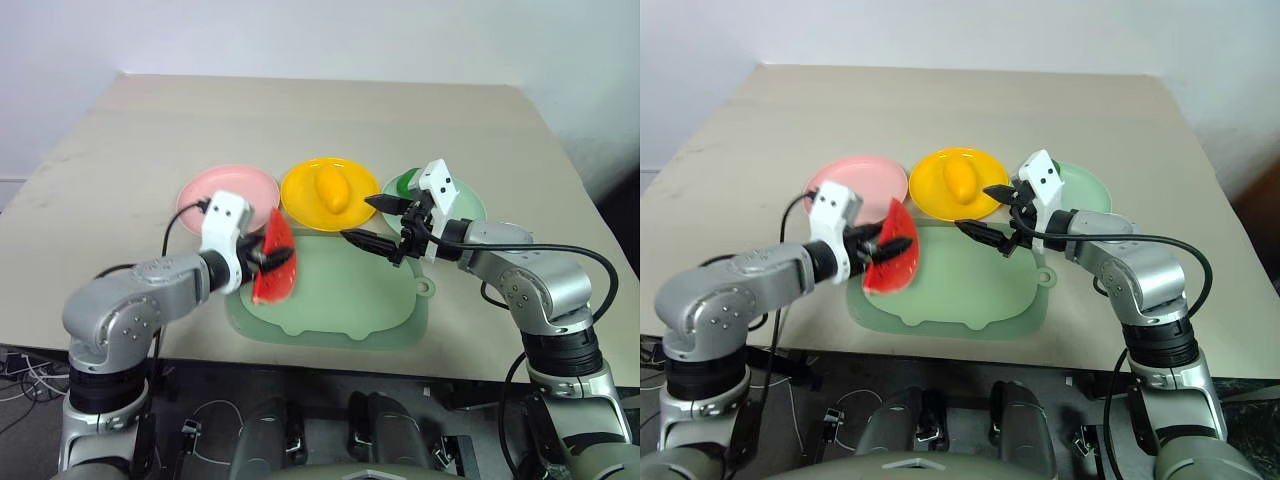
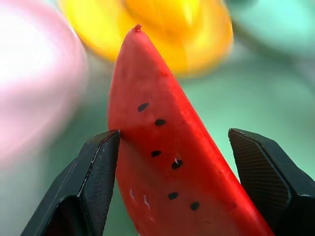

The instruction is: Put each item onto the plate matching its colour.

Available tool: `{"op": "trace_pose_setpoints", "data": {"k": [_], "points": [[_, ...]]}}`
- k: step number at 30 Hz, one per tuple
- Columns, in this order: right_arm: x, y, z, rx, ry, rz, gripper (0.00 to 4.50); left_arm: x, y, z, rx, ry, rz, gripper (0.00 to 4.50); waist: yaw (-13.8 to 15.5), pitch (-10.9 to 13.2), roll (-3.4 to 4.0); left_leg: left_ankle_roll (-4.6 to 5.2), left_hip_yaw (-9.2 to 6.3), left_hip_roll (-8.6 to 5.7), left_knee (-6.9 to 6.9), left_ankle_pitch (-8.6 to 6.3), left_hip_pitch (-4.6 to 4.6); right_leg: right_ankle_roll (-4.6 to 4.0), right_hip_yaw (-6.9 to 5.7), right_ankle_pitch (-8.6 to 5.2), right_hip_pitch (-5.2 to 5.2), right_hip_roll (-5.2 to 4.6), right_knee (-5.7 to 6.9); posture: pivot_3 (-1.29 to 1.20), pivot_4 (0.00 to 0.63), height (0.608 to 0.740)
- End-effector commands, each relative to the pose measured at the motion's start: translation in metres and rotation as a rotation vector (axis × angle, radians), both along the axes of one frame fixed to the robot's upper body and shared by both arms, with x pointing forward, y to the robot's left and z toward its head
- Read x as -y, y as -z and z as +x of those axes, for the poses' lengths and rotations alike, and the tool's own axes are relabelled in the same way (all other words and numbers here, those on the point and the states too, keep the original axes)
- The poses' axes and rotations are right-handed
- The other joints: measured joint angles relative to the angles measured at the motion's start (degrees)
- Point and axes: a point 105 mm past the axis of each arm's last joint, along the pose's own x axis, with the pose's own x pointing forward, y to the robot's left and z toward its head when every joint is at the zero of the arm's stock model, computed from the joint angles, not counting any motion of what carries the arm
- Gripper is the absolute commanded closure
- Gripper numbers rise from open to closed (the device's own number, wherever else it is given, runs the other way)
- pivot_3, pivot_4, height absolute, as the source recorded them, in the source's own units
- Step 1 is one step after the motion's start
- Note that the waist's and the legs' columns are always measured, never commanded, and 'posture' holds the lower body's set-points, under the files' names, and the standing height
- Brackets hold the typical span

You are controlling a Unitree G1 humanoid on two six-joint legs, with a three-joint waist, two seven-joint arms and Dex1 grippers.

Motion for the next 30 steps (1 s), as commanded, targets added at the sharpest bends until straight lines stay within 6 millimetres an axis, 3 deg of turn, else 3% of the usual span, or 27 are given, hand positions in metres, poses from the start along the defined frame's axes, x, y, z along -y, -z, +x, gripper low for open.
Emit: {"op": "trace_pose_setpoints", "data": {"k": [1, 6, 12, 15, 19, 25, 30], "points": [[-0.002, -0.012, 0.000, 0.050, -0.001, 0.011, 0.00, -0.021, -0.028, 0.014, 0.114, -0.108, 0.010, 1.21, -0.02, 0.00, 0.00, 0.00, 0.00, 0.00, 0.00, 0.00, 0.00, 0.00, 0.00, 0.00, 0.00, 0.01, 0.00, 0.00, 0.150, 0.696], [-0.003, -0.012, 0.000, 0.058, 0.007, 0.017, 0.00, -0.058, -0.048, 0.048, 0.226, -0.301, 0.027, 1.21, -0.02, 0.00, 0.00, -0.01, 0.01, 0.01, -0.01, 0.01, 0.01, 0.00, -0.01, 0.00, -0.03, 0.04, 0.07, 0.00, 0.150, 0.696], [-0.003, -0.013, 0.004, 0.068, 0.029, 0.021, 0.00, -0.097, -0.045, 0.094, 0.291, -0.487, 0.069, 1.21, 0.00, 0.00, 0.00, -0.01, 0.04, 0.00, 0.01, 0.00, -0.01, 0.00, -0.02, 0.01, -0.05, 0.01, 0.06, 0.00, 0.150, 0.696], [-0.004, -0.015, 0.004, 0.071, 0.030, 0.025, 0.00, -0.101, -0.035, 0.109, 0.273, -0.502, -0.018, 1.21, 0.07, 0.00, 0.00, 0.00, 0.05, 0.00, -0.01, 0.00, -0.04, 0.00, -0.02, 0.01, -0.10, -0.01, 0.05, 0.00, 0.150, 0.696], [-0.004, -0.016, 0.006, 0.081, 0.037, 0.021, 0.00, -0.099, -0.010, 0.123, 0.267, -0.507, 0.042, 1.21, -0.11, 0.00, -0.01, 0.09, 0.06, 0.00, -0.01, 0.05, -0.07, 0.01, -0.02, 0.01, -0.12, 0.00, 0.05, 0.00, 0.150, 0.696], [-0.005, -0.017, 0.008, 0.085, 0.041, 0.021, 0.00, -0.083, 0.022, 0.123, 0.202, -0.431, -0.006, 1.21, -0.20, 0.01, -0.03, 0.14, 0.07, 0.01, 0.00, 0.07, -0.06, 0.02, -0.02, 0.01, -0.12, 0.01, 0.07, 0.00, 0.150, 0.696], [-0.005, -0.017, 0.008, 0.094, 0.041, 0.009, 0.00, -0.075, 0.025, 0.123, 0.212, -0.403, -0.011, 1.21, -0.08, 0.01, -0.03, 0.14, 0.06, 0.01, 0.02, 0.07, -0.03, 0.02, -0.02, 0.01, -0.10, -0.01, 0.10, 0.00, 0.150, 0.696]]}}
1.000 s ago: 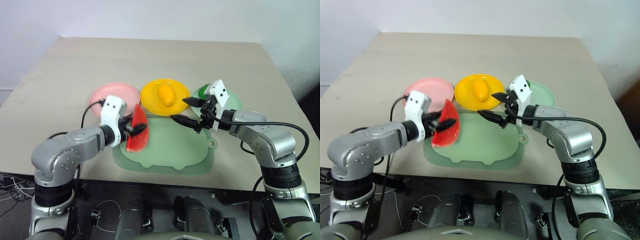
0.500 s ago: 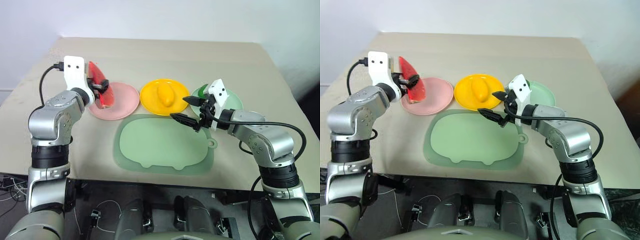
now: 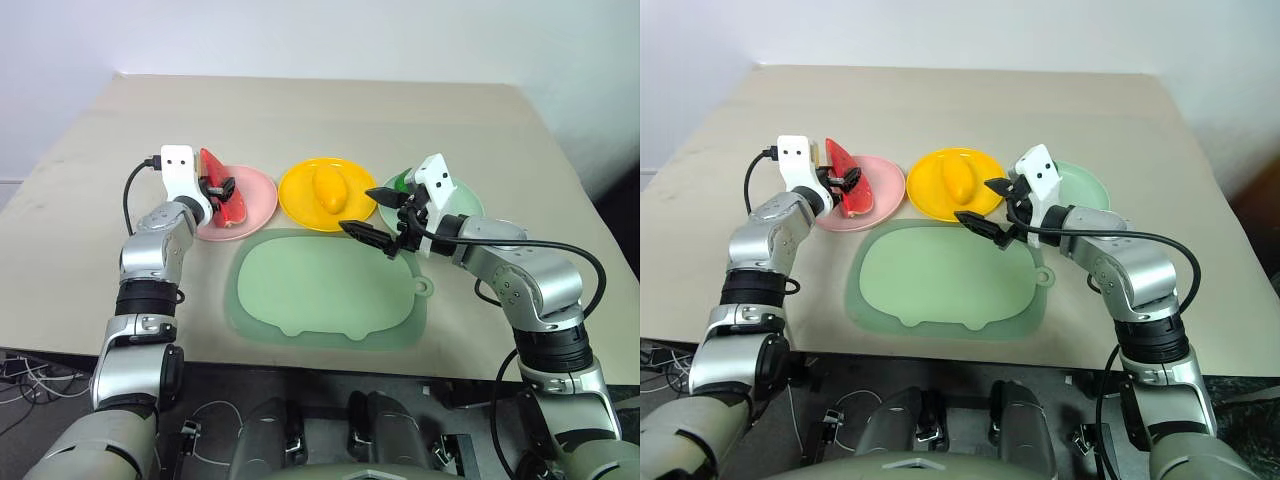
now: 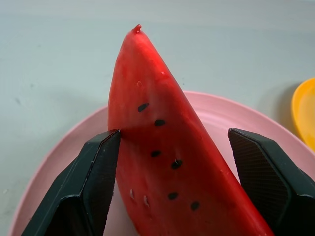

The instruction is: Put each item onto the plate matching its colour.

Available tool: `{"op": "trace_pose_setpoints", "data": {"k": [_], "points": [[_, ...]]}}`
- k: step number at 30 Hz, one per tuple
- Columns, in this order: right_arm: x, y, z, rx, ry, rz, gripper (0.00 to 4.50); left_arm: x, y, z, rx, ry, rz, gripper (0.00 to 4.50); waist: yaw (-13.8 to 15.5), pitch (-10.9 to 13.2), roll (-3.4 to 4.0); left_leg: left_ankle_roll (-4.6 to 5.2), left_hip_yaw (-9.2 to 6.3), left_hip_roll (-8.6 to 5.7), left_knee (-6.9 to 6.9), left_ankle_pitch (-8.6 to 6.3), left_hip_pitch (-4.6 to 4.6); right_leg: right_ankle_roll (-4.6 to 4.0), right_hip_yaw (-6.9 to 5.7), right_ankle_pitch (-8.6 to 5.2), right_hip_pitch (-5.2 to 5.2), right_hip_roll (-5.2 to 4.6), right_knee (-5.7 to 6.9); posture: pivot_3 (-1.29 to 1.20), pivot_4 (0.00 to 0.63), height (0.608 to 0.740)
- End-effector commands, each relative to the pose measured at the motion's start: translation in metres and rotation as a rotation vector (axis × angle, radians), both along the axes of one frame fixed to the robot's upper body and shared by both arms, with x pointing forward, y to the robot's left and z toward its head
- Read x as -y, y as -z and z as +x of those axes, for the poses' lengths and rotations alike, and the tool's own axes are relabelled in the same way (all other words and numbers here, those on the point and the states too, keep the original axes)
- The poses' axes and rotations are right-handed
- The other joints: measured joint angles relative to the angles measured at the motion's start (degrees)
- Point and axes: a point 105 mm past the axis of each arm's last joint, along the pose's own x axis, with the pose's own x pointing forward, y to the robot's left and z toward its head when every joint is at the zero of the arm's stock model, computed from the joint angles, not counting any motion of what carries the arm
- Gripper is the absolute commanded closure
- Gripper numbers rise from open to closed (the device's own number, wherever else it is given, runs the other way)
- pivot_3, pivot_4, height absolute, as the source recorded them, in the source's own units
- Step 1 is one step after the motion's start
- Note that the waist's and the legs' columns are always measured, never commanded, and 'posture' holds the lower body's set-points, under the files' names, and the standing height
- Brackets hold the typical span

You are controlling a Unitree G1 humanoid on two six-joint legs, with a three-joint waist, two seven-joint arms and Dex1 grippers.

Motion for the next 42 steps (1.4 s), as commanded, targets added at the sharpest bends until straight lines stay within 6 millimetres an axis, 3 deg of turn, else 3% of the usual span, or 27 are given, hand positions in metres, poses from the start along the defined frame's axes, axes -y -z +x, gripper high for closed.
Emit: {"op": "trace_pose_setpoints", "data": {"k": [1, 5, 15, 22, 27, 32, 35, 42], "points": [[-0.003, -0.014, -0.001, 0.067, -0.013, 0.003, 0.00, 0.002, -0.004, 0.000, 0.034, 0.010, 0.024, 1.21, 0.00, 0.00, 0.00, 0.00, 0.00, 0.00, 0.01, 0.00, 0.00, 0.00, 0.00, 0.00, 0.00, -0.01, 0.00, 0.00, 0.150, 0.696], [-0.004, -0.016, 0.000, 0.070, -0.009, 0.012, 0.00, 0.005, -0.004, 0.000, 0.031, 0.033, 0.026, 0.04, -0.10, 0.00, 0.00, 0.02, 0.00, 0.00, 0.01, 0.00, 0.00, 0.01, 0.00, 0.01, 0.00, 0.00, 0.01, 0.00, 0.150, 0.696], [-0.007, -0.010, -0.003, 0.057, -0.012, 0.022, 0.00, -0.003, -0.041, -0.022, 0.158, 0.050, 0.095, 0.04, -0.16, 0.00, 0.00, 0.03, 0.00, 0.00, 0.01, 0.01, 0.00, 0.01, 0.00, 0.00, -0.01, 0.00, 0.05, 0.00, 0.150, 0.696], [-0.006, -0.012, -0.004, 0.059, -0.013, 0.045, 0.00, 0.002, -0.068, -0.043, 0.277, 0.101, 0.041, 0.04, -0.04, 0.00, 0.00, 0.03, 0.00, 0.00, 0.03, 0.01, 0.00, 0.01, 0.00, 0.00, 0.00, -0.01, 0.05, 0.00, 0.150, 0.696], [0.000, -0.014, -0.008, 0.063, -0.019, 0.067, 0.00, -0.002, -0.072, -0.054, 0.355, 0.145, 0.014, 0.04, -0.11, 0.00, 0.00, 0.03, 0.00, 0.00, 0.02, 0.01, 0.02, 0.01, 0.00, 0.00, 0.01, 0.00, 0.06, 0.00, 0.150, 0.696], [0.012, -0.019, -0.021, 0.060, -0.042, 0.094, 0.00, 0.002, -0.082, -0.087, 0.435, 0.332, -0.010, 0.04, -0.10, 0.00, 0.00, 0.03, 0.00, 0.01, 0.02, 0.00, -0.01, 0.01, 0.00, 0.00, -0.02, 0.00, 0.05, 0.00, 0.150, 0.696], [0.022, -0.019, -0.029, 0.065, -0.040, 0.093, 0.00, -0.004, -0.078, -0.118, 0.457, 0.436, 0.015, 0.04, -0.13, 0.00, 0.00, -0.08, -0.01, 0.01, 0.02, -0.06, 0.02, 0.01, 0.00, 0.00, 0.01, 0.00, 0.05, 0.00, 0.150, 0.696], [0.032, -0.012, -0.037, 0.036, -0.041, 0.085, 0.00, -0.024, -0.050, -0.159, 0.356, 0.507, 0.049, 0.04, 0.08, 0.00, 0.02, -0.11, -0.03, 0.02, 0.01, -0.11, 0.04, -0.01, 0.01, -0.03, 0.01, -0.02, -0.01, 0.00, 0.150, 0.696]]}}
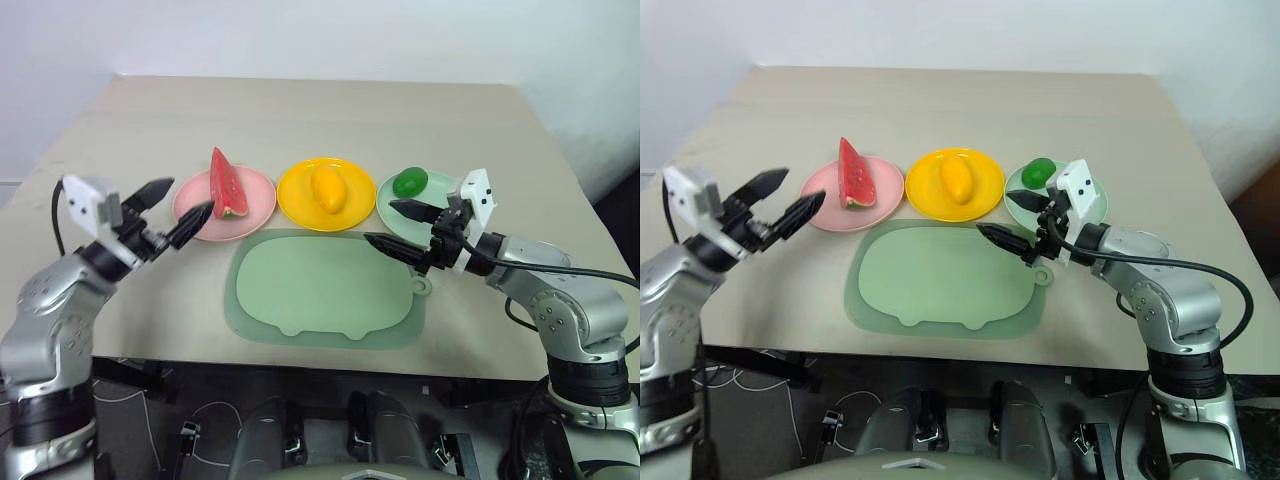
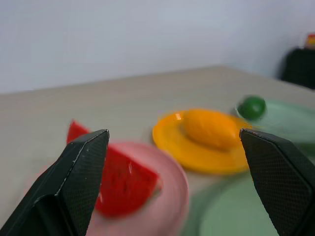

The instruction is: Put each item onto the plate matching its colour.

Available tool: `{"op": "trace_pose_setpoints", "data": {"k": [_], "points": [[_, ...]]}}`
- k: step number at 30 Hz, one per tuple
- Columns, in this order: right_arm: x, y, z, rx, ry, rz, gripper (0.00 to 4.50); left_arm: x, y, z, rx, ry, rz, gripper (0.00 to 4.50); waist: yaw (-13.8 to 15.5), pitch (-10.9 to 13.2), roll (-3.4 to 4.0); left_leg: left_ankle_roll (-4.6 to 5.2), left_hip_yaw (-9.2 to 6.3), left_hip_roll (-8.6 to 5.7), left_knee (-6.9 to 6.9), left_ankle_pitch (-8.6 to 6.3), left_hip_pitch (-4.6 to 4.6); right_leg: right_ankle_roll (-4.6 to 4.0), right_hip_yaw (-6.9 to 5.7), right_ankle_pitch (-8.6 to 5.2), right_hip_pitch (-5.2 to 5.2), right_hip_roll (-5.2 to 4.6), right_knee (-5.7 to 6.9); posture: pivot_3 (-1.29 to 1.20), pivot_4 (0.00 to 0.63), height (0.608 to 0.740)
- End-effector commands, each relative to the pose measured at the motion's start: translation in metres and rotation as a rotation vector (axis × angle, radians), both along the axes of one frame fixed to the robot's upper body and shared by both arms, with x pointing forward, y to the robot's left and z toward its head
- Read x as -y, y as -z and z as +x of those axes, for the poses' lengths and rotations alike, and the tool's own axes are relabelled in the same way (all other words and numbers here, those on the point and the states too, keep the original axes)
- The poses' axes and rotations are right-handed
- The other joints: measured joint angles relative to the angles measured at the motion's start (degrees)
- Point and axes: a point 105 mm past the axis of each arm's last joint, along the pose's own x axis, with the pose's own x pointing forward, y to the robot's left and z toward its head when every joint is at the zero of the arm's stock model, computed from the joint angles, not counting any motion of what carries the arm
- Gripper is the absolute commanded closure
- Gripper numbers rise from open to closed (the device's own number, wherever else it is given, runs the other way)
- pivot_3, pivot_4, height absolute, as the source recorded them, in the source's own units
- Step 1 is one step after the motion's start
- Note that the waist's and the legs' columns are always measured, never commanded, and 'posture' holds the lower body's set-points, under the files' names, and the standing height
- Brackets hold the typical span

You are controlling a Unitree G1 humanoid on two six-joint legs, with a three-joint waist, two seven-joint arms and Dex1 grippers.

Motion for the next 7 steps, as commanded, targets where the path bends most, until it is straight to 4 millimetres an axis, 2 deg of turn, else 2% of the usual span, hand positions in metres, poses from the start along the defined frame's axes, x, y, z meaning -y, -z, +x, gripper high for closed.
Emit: {"op": "trace_pose_setpoints", "data": {"k": [1, 4, 7], "points": [[0.001, -0.011, -0.007, 0.053, -0.022, -0.010, 0.00, -0.008, -0.006, -0.017, 0.037, 0.017, -0.001, 0.04, 0.19, 0.00, 0.00, 0.00, -0.04, 0.00, 0.00, 0.00, -0.02, -0.03, -0.01, -0.05, 0.00, 0.00, -0.05, 0.00, 0.150, 0.696], [0.005, -0.007, -0.007, 0.059, -0.019, -0.036, 0.00, -0.018, 0.015, -0.025, -0.006, -0.010, 0.026, 0.04, 0.21, -0.01, -0.01, 0.10, -0.06, -0.01, -0.01, -0.07, -0.04, -0.16, -0.01, -0.13, 0.06, -0.01, -0.28, 0.00, 0.150, 0.696], [0.011, -0.005, -0.005, 0.054, -0.012, -0.012, 0.00, -0.015, 0.038, -0.031, -0.011, 0.005, 0.028, 0.04, 0.09, -0.01, 0.02, 0.22, -0.01, -0.02, -0.03, -0.15, -0.06, -0.22, 0.00, -0.09, 0.07, -0.02, -0.44, 0.00, 0.150, 0.696]]}}
